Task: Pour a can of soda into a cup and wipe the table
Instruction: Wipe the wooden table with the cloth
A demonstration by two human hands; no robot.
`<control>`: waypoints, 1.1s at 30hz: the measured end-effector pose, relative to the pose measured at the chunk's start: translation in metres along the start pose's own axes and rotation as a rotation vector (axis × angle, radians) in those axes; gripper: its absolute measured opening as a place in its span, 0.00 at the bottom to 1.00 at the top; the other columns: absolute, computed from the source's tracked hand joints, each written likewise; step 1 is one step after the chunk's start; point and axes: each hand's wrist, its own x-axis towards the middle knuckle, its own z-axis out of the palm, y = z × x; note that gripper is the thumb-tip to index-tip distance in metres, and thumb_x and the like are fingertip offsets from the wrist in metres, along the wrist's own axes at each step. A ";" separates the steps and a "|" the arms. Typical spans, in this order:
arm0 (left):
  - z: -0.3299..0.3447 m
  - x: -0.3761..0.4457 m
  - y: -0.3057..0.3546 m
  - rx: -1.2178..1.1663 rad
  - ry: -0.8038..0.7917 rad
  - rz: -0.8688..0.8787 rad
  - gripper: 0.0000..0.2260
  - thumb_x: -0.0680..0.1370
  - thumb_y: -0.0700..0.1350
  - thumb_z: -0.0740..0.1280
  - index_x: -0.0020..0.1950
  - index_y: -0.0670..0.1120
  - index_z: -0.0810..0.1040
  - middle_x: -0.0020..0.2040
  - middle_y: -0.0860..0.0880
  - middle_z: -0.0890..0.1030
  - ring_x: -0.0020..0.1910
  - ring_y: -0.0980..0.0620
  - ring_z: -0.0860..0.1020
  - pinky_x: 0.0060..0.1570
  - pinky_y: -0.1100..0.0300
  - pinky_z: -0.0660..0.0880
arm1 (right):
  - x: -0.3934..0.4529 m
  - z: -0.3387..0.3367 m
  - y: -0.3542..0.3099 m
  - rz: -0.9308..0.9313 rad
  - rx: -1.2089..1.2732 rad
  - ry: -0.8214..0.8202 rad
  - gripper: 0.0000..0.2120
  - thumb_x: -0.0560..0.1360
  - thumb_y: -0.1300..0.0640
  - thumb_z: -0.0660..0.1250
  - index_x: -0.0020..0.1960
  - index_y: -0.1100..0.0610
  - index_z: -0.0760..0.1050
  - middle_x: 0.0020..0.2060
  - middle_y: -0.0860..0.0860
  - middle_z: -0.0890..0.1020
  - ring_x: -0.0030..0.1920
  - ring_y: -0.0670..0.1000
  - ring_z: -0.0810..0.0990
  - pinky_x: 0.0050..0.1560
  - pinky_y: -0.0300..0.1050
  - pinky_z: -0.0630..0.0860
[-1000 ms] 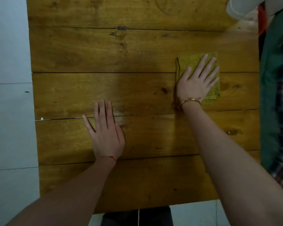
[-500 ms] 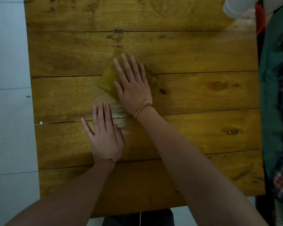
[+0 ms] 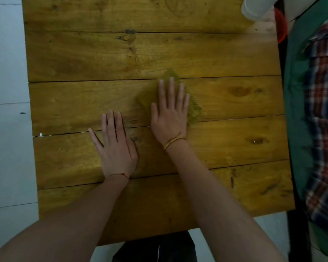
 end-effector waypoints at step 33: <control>-0.005 -0.133 -0.029 -0.177 -0.049 -0.035 0.25 0.84 0.47 0.45 0.81 0.42 0.48 0.82 0.46 0.48 0.81 0.49 0.44 0.78 0.45 0.40 | -0.186 0.032 0.040 -0.076 -0.035 -0.088 0.30 0.83 0.42 0.43 0.81 0.49 0.39 0.81 0.52 0.40 0.80 0.57 0.39 0.79 0.58 0.40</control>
